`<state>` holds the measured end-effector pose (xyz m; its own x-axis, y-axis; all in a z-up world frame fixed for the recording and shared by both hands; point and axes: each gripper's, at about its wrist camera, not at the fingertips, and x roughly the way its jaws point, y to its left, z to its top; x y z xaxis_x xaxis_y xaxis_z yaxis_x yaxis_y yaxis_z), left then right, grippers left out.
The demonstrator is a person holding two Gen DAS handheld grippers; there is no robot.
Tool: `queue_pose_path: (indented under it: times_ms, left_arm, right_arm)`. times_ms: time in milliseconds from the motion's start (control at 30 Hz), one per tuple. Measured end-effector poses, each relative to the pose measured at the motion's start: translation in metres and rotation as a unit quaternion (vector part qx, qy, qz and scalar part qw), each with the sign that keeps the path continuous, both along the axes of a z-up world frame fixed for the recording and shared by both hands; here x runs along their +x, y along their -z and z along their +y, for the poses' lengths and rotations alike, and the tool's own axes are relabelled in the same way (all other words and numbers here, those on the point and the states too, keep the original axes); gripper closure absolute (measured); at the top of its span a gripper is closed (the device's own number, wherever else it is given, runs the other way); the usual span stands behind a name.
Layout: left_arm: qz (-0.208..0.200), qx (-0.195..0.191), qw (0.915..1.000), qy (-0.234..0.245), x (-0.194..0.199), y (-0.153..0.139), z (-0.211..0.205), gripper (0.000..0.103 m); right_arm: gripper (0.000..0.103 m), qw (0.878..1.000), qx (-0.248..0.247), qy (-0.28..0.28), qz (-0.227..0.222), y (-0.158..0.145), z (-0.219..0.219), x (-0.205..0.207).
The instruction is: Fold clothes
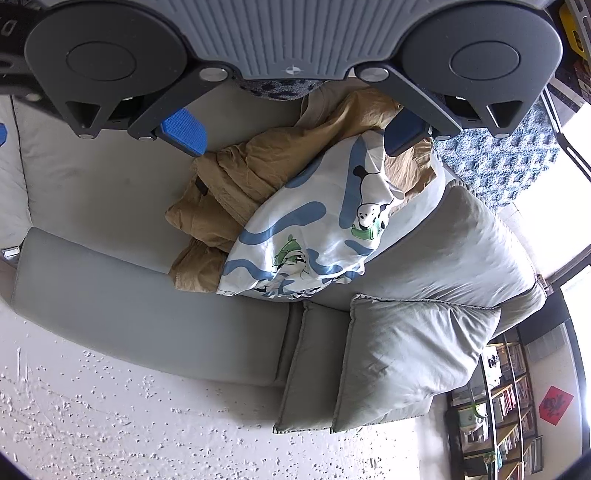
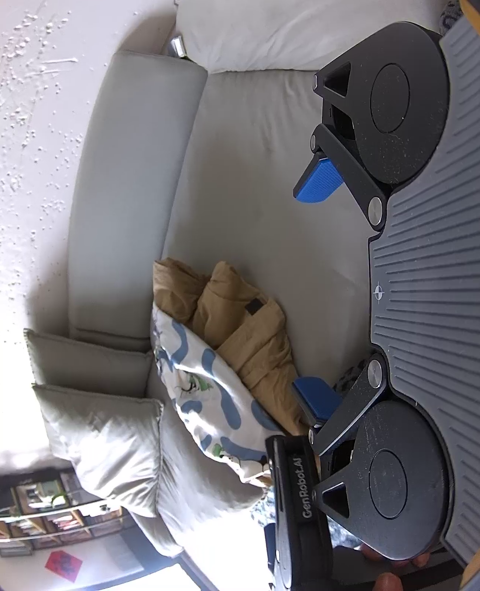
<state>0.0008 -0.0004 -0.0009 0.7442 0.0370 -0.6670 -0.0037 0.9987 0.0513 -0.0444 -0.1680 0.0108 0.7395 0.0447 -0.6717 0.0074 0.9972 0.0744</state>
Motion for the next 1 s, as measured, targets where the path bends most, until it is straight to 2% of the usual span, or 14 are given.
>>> queue_pose_path:
  times_ms: [333, 1000]
  left_arm:
    - [-0.001, -0.002, 1.0000, -0.005, 0.004, 0.004, -0.002, 0.001]
    - [0.003, -0.002, 0.9999, -0.011, 0.006, 0.009, -0.002, 0.001]
  right_arm:
    - [0.000, 1.000, -0.016, -0.003, 0.006, 0.004, 0.003, 0.003]
    - [0.000, 1.000, 0.006, -0.004, 0.008, 0.010, -0.004, 0.004]
